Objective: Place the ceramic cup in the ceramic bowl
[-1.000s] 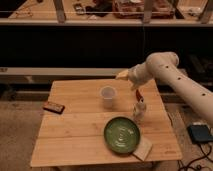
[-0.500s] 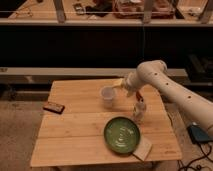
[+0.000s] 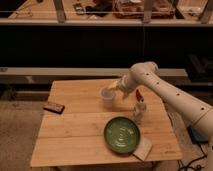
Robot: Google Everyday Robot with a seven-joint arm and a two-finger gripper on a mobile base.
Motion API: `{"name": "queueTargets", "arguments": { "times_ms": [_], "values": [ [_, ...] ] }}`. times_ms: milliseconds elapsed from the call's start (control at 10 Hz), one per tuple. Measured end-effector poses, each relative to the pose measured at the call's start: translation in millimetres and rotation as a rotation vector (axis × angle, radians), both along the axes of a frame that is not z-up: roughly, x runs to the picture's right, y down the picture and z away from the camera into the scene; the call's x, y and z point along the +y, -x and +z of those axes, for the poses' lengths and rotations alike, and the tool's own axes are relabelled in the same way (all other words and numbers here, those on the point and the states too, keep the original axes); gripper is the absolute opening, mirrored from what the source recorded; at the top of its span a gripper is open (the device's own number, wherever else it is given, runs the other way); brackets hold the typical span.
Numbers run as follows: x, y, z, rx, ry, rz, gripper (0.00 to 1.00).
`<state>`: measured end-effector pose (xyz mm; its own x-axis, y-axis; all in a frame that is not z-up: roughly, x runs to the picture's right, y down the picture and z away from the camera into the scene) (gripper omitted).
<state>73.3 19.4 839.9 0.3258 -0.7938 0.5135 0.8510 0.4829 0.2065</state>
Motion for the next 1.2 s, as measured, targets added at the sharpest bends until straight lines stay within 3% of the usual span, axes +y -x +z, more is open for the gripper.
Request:
{"name": "queueTargets", "arguments": {
  "times_ms": [500,800,1200],
  "values": [
    [15,13,23.3,0.000,0.074,-0.017,0.62],
    [26,21,29.7,-0.006,0.123,-0.043,0.41],
    [36,16,40.9,0.028,0.172,-0.056,0.02]
  ]
}}
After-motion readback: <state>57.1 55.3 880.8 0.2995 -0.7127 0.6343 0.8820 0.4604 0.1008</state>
